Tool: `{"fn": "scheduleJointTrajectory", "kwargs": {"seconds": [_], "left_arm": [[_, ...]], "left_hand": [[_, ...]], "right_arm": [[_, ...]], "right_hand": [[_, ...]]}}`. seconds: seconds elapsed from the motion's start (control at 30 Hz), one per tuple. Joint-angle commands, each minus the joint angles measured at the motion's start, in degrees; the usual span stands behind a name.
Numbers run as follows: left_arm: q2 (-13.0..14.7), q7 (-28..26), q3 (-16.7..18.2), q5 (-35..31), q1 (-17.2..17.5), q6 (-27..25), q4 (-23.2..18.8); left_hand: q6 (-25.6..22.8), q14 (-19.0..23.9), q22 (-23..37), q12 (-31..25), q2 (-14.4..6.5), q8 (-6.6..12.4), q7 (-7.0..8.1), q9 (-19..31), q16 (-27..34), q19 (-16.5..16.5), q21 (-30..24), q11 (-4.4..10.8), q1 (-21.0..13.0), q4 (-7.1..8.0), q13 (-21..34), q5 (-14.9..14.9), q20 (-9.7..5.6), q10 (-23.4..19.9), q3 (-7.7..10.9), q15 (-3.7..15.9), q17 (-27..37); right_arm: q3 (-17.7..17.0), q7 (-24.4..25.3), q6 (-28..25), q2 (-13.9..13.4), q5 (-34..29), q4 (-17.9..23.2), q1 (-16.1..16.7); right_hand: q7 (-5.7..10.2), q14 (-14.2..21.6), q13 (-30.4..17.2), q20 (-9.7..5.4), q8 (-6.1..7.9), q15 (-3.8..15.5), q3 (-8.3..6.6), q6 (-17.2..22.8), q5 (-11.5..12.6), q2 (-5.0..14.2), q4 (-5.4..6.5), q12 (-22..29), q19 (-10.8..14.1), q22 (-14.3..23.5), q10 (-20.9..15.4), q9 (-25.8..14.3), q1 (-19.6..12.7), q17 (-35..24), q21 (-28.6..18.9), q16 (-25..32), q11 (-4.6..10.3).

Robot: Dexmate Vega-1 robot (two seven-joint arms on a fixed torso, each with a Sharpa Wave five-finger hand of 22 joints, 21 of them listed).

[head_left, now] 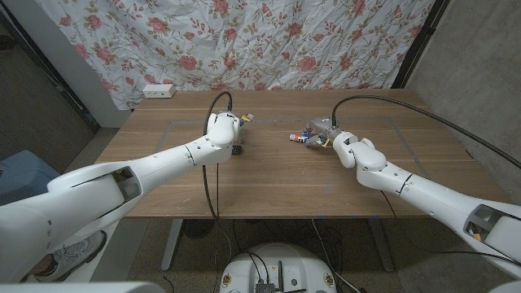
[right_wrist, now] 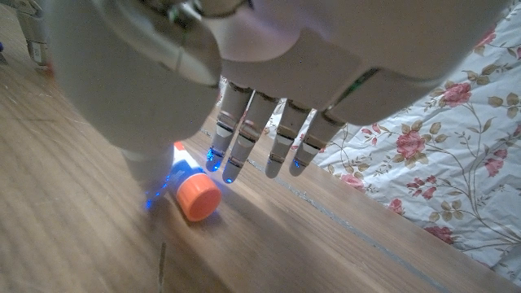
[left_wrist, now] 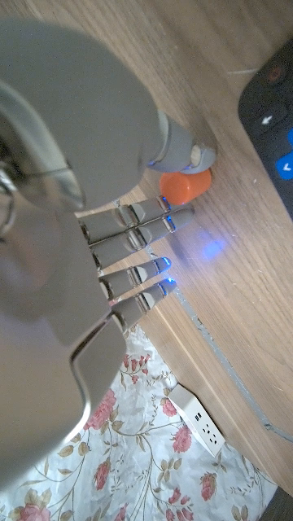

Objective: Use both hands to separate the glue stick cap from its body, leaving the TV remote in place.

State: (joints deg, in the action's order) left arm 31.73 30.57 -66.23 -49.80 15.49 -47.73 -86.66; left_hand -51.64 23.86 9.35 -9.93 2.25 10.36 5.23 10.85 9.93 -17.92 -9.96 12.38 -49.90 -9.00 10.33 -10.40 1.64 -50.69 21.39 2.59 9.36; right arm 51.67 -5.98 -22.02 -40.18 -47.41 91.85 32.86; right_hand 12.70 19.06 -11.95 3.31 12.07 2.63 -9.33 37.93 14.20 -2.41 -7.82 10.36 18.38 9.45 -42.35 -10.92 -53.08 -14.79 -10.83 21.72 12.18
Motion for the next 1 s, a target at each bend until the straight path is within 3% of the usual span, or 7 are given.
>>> {"fn": "scheduleJointTrajectory", "kwargs": {"seconds": [0.03, 0.47, 1.0], "left_arm": [[0.1, 1.5, -0.8, -1.2, -0.4, -0.9, -0.4], [0.8, 3.4, -1.4, -4.4, 0.0, -2.8, -2.9], [0.7, 3.9, -0.8, -8.4, 1.2, -4.5, -3.9]], "left_hand": [[0.8, -0.6, 0.0, 0.1, 0.4, -0.07, 0.13, -0.1, 0.1, 0.2, -0.3, 0.04, 0.7, -0.14, 0.2, -0.3, 0.07, 0.9, -0.56, 1.21, 0.1], [4.0, -1.4, 0.0, 0.1, 1.8, -0.33, -0.02, -0.2, 0.2, 0.8, -0.3, -0.27, 1.8, -0.13, 0.1, -0.3, 0.82, 3.7, -1.57, 0.48, 0.1], [13.0, -4.6, 0.0, 0.3, 2.8, -0.52, -0.78, -0.5, 0.1, 2.2, -0.3, -1.76, 3.2, -0.02, 0.0, -0.3, 2.2, 14.2, -2.84, -1.39, 0.1]], "right_arm": [[-0.1, -0.6, 0.2, -0.2, 0.1, 0.3, -0.1], [-0.4, -0.2, 0.4, -0.2, 0.4, 0.5, 0.1], [-0.6, -0.4, 0.3, -0.4, 0.8, 0.7, 0.2]], "right_hand": [[0.03, -0.3, -0.1, -0.14, -0.14, 2.2, 0.14, -0.4, 0.5, -0.25, 0.18, 0.2, -0.4, 0.2, 0.4, -0.2, 0.6, -0.1, 0.2, -0.2, 0.14], [0.01, 0.1, -0.1, -0.07, 0.03, 2.64, 0.22, -0.5, 0.8, 0.04, 0.5, 0.8, -0.4, 0.2, -0.4, -0.3, 1.3, -0.3, 0.1, 0.0, 0.18], [0.01, 0.3, -0.2, -0.24, 0.43, 2.77, 0.28, 0.1, 1.0, 0.34, 0.69, 1.1, -0.3, 0.2, -1.0, -0.3, 1.9, -0.3, 0.1, 0.0, 0.17]]}}
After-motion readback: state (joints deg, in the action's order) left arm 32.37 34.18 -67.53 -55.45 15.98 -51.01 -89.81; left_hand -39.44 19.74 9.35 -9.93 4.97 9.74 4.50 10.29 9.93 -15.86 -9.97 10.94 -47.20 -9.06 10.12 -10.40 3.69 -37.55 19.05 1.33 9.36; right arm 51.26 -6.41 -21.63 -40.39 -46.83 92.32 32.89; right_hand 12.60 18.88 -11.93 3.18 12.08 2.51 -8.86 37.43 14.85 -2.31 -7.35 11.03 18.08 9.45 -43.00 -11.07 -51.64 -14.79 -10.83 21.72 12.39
